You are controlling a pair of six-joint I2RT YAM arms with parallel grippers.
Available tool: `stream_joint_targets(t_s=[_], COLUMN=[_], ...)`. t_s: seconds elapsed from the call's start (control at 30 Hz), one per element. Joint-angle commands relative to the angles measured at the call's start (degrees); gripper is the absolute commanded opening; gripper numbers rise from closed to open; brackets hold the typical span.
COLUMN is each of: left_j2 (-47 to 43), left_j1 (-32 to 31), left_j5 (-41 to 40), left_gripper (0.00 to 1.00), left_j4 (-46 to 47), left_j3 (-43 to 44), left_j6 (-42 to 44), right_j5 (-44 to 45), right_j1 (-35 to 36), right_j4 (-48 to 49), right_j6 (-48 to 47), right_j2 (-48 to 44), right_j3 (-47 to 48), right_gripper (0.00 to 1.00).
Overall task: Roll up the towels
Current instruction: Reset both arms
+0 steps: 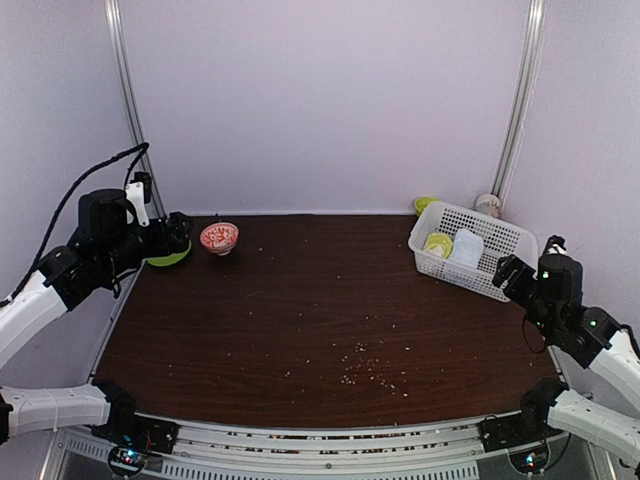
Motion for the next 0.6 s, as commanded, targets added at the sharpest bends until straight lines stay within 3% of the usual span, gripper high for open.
stream_joint_targets(t_s=[0.0, 0.1, 0.17, 0.2, 0.33, 0.5, 0.57], left_j2=[0.36, 1.95, 2.79, 3.09, 3.33, 3.63, 4.27], left_j1=[-0.02, 0.02, 0.05, 0.0, 0.01, 0.04, 0.02], left_j5=[-3.99, -5.12, -5.31, -4.41, 0.13, 0.8, 0.27], left_gripper=[0.98, 0.98, 0.98, 0.98, 0.98, 0.98, 0.98], left_j4=[1.2, -0.94, -1.58, -1.71, -0.65, 0.64, 0.93], left_j3=[-1.22, -1.25, -1.41, -1.43, -1.75, -1.76, -1.74], left_j6=[4.99, 4.31, 2.9, 2.66, 4.7, 6.18, 5.57], right_j5=[4.25, 3.04, -2.11, -0.71, 18.31, 32.25, 32.99], right_j1=[-0.62, -0.56, 0.79, 3.66, 16.42, 16.9, 16.72], right_j4=[1.79, -1.63, -0.4, 0.56, -0.09, 5.04, 8.58], right_j6=[-4.08, -4.25, -10.08, -11.84, -16.32, -15.98, -18.98], right_j2=[0.72, 3.66, 4.24, 4.72, 9.64, 12.67, 12.92], right_j3=[2.06, 6.43, 8.56, 9.35, 13.75, 12.56, 10.62], right_gripper=[1.0, 1.0, 1.0, 1.0, 1.0, 1.0, 1.0])
